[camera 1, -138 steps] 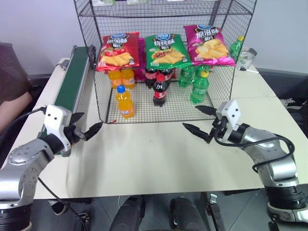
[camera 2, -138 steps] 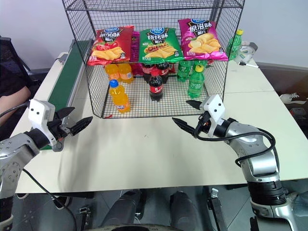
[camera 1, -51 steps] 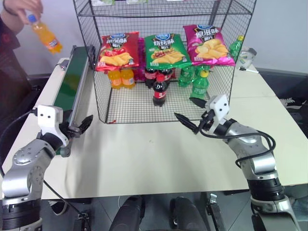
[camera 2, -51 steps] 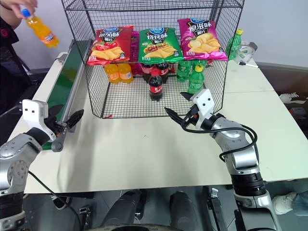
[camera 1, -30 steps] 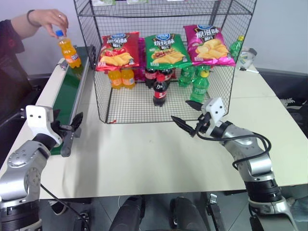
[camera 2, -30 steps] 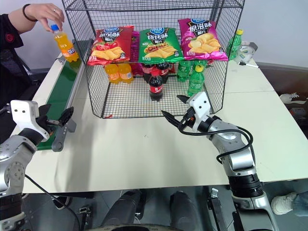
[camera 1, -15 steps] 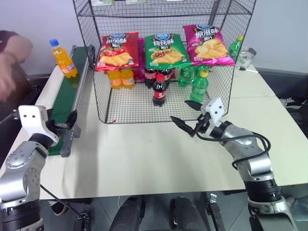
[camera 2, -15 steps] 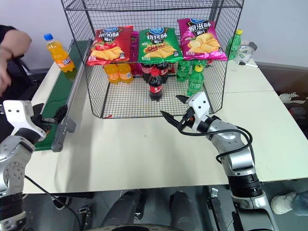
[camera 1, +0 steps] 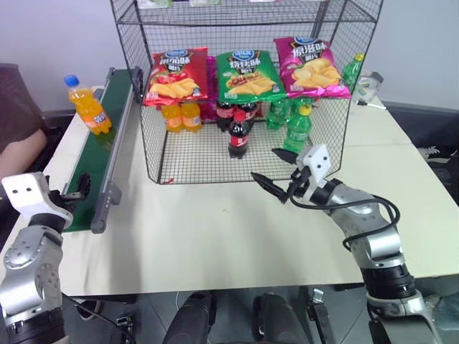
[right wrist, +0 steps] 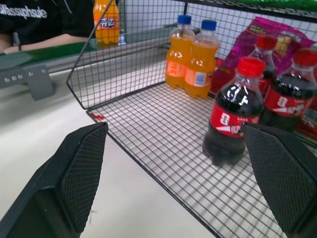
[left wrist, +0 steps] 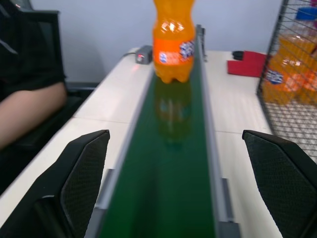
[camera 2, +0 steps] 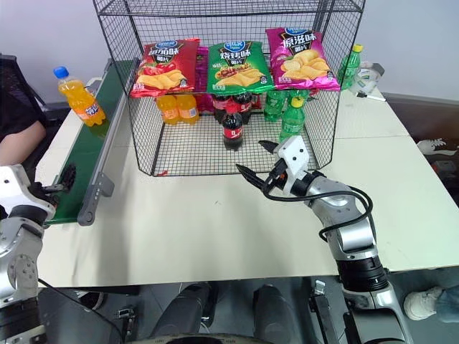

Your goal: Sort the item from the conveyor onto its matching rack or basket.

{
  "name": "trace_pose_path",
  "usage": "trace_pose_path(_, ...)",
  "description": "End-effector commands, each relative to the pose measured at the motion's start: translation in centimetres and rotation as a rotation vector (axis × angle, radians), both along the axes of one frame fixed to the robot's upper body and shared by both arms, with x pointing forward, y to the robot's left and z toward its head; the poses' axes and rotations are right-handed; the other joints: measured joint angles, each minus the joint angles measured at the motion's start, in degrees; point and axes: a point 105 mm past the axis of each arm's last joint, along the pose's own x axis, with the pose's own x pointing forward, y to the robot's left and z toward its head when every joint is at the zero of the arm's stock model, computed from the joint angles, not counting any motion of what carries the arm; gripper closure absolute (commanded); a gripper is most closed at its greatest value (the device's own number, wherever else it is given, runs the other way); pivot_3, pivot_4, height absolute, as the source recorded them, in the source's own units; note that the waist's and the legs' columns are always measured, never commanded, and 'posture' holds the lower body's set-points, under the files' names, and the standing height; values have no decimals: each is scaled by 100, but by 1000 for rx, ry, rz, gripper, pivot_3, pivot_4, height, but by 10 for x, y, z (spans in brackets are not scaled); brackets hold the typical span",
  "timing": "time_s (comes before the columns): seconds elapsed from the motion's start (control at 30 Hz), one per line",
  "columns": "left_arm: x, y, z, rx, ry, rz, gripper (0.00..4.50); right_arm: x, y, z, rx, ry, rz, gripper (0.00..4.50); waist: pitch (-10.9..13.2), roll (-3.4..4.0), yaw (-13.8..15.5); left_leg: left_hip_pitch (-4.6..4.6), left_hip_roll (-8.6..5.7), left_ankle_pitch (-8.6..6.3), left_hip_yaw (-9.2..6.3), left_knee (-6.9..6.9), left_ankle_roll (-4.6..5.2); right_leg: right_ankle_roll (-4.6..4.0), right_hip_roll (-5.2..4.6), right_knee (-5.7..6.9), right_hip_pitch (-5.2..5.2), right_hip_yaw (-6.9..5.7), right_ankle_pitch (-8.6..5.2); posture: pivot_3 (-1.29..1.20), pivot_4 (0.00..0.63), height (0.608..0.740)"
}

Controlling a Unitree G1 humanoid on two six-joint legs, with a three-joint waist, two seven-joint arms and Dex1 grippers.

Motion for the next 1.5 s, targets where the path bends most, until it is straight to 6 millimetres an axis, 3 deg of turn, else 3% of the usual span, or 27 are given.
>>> trace_pose_path(0.03,-5,7,9,38,-43,43,9,0,2,10,11,-47,11,0,0,0,-2,0,0,0,0,0,0,0,0,0,0,0,0,0,150,740)
trace_pose_path(0.3,-4,9,8,71,-54,52,9,-7,10,9,20,-38,61,0,0,0,-13,0,0,0,0,-1,0,1,0,1,-4,0,0,0,150,740)
trace_pose_path(0.57,-7,18,20,113,-111,88,9,-9,15,9,25,-33,78,0,0,0,-12,0,0,0,0,-1,0,1,0,1,-9,-1,1,0,150,740)
trace_pose_path(0.9,-8,26,23,125,-115,102,9,-34,29,10,72,23,236,0,0,0,-9,0,0,0,0,0,0,1,0,1,-12,-1,1,0,150,740)
trace_pose_path(1.43,-4,21,22,92,-134,54,9,-35,34,6,53,30,236,0,0,-1,-13,0,0,0,0,-1,0,1,0,1,-17,0,1,0,150,740)
trace_pose_path(1.5,-5,22,23,86,-141,58,514,-35,34,5,44,29,238,0,0,-1,-12,0,0,0,0,-1,0,1,0,1,-17,0,1,0,150,740)
